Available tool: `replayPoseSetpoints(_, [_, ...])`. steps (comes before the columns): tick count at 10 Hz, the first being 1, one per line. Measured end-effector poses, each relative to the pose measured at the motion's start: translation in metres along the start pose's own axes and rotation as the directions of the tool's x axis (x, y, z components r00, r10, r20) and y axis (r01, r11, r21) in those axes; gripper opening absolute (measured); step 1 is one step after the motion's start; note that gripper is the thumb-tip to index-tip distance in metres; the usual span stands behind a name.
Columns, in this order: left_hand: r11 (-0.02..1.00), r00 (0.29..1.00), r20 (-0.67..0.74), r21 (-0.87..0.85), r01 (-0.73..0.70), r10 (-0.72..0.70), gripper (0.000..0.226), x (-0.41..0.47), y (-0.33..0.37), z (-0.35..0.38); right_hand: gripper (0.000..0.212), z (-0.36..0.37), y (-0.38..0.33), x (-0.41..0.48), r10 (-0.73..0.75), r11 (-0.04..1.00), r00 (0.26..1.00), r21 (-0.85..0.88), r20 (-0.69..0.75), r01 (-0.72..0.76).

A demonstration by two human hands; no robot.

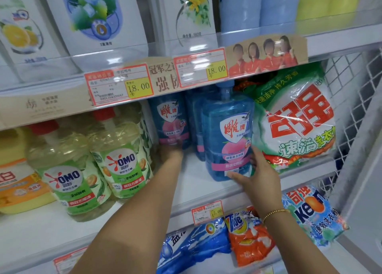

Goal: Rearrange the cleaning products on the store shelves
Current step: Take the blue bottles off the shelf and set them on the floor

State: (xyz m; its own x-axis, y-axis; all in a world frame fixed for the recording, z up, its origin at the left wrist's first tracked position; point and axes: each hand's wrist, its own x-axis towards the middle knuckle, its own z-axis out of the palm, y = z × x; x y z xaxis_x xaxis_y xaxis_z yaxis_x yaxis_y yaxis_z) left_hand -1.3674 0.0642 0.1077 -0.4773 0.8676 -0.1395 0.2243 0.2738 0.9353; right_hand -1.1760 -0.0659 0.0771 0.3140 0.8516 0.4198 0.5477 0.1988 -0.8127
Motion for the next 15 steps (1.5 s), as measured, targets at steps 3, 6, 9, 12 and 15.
replayPoseSetpoints(3, [0.937, 0.787, 0.595, 0.16, -0.312, 0.16, 0.078, -0.061, -0.027, -0.004, 0.088, -0.004, 0.007, 0.001, 0.025, 0.998, 0.999, -0.053, 0.038, -0.023])
replayPoseSetpoints(6, [0.791, 0.777, 0.227, 0.043, -0.611, 0.587, 0.027, -0.194, -0.039, -0.029, 0.051, -0.083, 0.009, -0.021, -0.03, 0.966, 0.939, -0.232, 0.344, 0.116])
replayPoseSetpoints(9, [0.849, 0.53, 0.827, 0.136, -0.51, 0.187, 0.025, -0.293, -0.193, 0.099, 0.064, -0.214, 0.148, -0.145, 0.636, 0.704, 0.663, -0.65, 0.395, -0.287])
replayPoseSetpoints(12, [0.923, 0.443, 0.875, 0.317, -0.219, -0.196, 0.039, -0.321, -0.239, 0.13, 0.037, -0.142, 0.188, -0.205, 0.614, 0.711, 0.763, -0.559, 0.2, -0.426])
replayPoseSetpoints(15, [0.89, 0.503, 0.836, 0.384, -0.246, -0.221, 0.087, -0.297, -0.235, 0.095, 0.03, -0.133, 0.151, -0.197, 0.522, 0.771, 0.838, -0.509, 0.161, -0.383])
